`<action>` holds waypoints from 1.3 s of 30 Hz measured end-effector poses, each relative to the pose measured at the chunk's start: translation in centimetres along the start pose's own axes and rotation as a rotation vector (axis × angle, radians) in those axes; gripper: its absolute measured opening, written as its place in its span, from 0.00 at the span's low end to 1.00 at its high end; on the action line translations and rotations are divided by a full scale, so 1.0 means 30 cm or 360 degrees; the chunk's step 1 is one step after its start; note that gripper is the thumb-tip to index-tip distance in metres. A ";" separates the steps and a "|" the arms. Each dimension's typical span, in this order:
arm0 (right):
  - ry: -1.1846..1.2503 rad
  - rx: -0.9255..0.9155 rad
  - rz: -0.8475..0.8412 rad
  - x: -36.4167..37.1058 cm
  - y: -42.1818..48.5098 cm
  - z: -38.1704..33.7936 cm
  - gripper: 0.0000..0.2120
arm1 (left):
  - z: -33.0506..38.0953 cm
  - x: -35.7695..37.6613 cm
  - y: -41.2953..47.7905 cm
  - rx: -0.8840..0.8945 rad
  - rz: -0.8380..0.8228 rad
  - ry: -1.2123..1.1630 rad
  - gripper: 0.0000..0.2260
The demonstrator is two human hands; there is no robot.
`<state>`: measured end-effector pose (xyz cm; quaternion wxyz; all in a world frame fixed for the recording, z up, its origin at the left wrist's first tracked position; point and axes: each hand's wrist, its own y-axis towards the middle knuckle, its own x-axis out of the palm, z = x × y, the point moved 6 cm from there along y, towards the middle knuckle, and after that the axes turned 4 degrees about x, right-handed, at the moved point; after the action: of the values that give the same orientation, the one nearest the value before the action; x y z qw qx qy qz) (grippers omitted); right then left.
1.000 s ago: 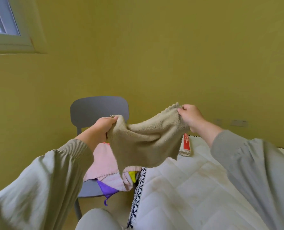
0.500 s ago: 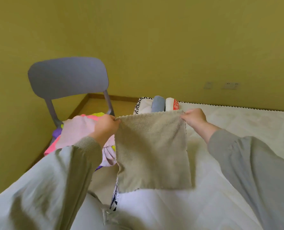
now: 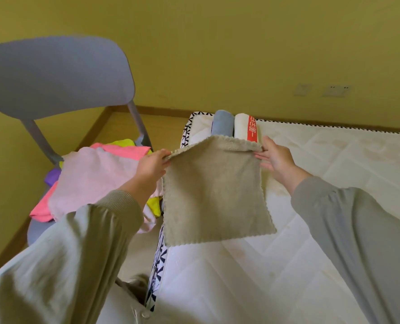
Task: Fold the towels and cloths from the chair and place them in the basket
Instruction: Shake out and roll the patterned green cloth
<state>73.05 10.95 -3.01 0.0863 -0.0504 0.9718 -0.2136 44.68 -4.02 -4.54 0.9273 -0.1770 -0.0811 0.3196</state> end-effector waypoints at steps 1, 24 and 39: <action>0.0018 0.0018 0.0011 -0.004 0.002 0.006 0.18 | -0.010 -0.002 0.001 -0.0001 0.0019 -0.0043 0.07; -0.0293 0.0233 0.0118 -0.171 -0.095 0.460 0.11 | -0.407 -0.116 -0.242 -0.0250 -0.0065 0.0028 0.05; -0.1042 -0.0265 0.0145 -0.138 -0.187 0.474 0.08 | -0.433 -0.137 -0.254 0.0126 -0.0185 0.1046 0.08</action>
<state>80.13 0.67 -12.75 0.3989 -0.0797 0.9078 -0.1018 49.18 -15.76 -13.79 0.9267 -0.2297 0.2248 0.1949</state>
